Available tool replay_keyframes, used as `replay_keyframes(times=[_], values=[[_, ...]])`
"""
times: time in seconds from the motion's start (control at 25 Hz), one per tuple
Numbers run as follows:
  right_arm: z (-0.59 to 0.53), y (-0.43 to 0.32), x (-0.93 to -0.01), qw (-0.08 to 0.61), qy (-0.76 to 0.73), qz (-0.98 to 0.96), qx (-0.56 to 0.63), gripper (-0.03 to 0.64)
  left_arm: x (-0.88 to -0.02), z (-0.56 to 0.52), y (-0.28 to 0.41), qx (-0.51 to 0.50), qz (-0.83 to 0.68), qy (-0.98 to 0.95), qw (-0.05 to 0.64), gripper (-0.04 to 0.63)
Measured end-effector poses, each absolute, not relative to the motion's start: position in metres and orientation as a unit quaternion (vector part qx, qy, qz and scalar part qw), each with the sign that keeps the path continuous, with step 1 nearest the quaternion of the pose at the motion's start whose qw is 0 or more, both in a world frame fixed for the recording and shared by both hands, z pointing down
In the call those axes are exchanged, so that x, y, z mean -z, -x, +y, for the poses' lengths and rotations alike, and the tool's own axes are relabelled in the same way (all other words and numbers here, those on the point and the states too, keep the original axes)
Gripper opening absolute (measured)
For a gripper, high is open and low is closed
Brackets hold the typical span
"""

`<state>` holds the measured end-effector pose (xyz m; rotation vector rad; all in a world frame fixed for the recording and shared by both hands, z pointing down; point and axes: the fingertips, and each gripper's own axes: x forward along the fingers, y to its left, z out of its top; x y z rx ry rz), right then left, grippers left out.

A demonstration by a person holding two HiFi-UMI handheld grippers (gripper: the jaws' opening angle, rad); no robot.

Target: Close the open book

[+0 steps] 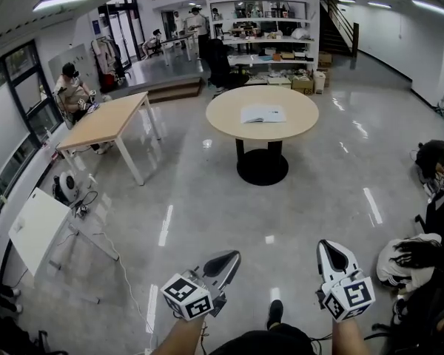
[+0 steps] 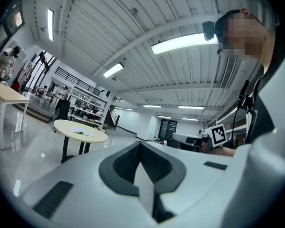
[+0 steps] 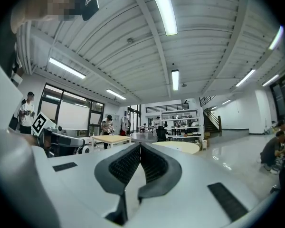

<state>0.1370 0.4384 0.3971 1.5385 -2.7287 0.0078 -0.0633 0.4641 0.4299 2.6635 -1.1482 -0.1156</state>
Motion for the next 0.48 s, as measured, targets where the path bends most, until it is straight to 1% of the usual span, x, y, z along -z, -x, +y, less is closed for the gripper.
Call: replay_keyframes(times=[0.48], values=[[0.265,-0.178,-0.383,-0.003,-0.460,-0.888,0.010,-0.002,-0.408,0.296,0.018,0.043,-0.418,-0.902,0.103,-0.017]])
